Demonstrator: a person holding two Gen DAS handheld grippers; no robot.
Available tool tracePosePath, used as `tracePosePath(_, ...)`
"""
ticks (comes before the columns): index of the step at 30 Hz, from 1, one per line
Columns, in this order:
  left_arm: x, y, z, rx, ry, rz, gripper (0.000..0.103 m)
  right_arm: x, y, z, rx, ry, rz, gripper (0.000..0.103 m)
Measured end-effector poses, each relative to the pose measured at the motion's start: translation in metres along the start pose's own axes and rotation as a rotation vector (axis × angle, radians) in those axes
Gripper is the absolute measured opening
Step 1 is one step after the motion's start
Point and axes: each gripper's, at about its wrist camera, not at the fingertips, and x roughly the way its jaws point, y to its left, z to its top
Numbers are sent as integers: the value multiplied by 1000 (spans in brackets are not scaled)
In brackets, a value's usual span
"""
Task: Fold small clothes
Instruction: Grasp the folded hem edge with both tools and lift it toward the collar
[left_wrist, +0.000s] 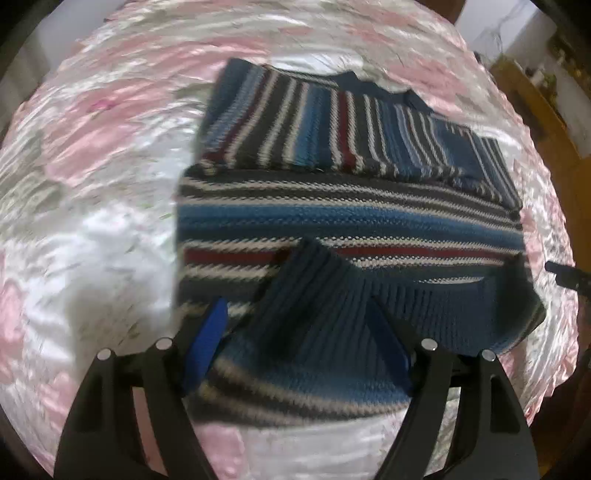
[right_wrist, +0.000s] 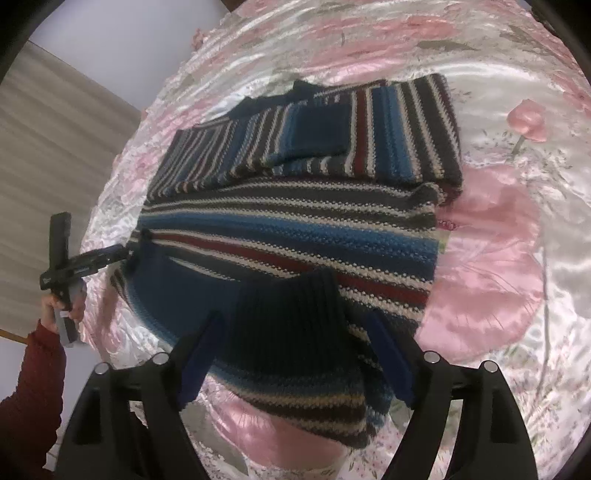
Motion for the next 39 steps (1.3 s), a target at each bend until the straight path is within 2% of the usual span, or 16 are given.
tracePosePath(4, 16, -6, 4, 21, 30, -26, 76, 14, -5, 3, -8, 31, -1, 84)
tracePosePath(6, 22, -7, 4, 27, 46, -37, 60, 20, -6, 4, -17, 41, -3, 84)
tracePosePath(8, 26, -5, 1, 25, 53, -32, 28, 26, -6, 6, -32, 51, 10, 85)
tracePosePath(9, 26, -4, 1, 23, 49, -42, 23, 27, -6, 6, -39, 55, 11, 85)
tracePosePath(12, 16, 0, -2, 0, 20, -88, 18, 37, -4, 9, -66, 75, 9, 88)
tracePosePath(17, -4, 2, -8, 4, -53, -145, 17, 56, -7, 13, -82, 117, -26, 89)
tracePosePath(21, -5, 6, -12, -8, -64, -170, 17, 68, -6, 15, -96, 132, -23, 89)
tracePosePath(23, 2, 9, -12, -16, -45, -158, 17, 72, -1, 14, -131, 139, -33, 78)
tracePosePath(25, 9, 8, -9, -25, -32, -149, 18, 75, 3, 13, -159, 143, -63, 52)
tracePosePath(26, 12, 7, -8, -27, -25, -141, 19, 75, 4, 13, -165, 142, -67, 43)
tracePosePath(28, 17, 4, -6, -26, -17, -126, 20, 71, 4, 12, -157, 137, -52, 20)
tracePosePath(29, 18, 3, -5, -25, -15, -122, 20, 69, 4, 11, -150, 131, -50, 15)
tracePosePath(31, 13, 2, -6, -33, -28, -136, 19, 58, 0, 9, -125, 106, -12, 11)
tracePosePath(34, -5, 3, -12, -38, -79, -172, 18, 37, 0, 2, -104, 52, 68, 10)
tracePosePath(39, -33, 10, -21, -72, -151, -212, 17, 9, 2, -5, -99, -8, 108, 10)
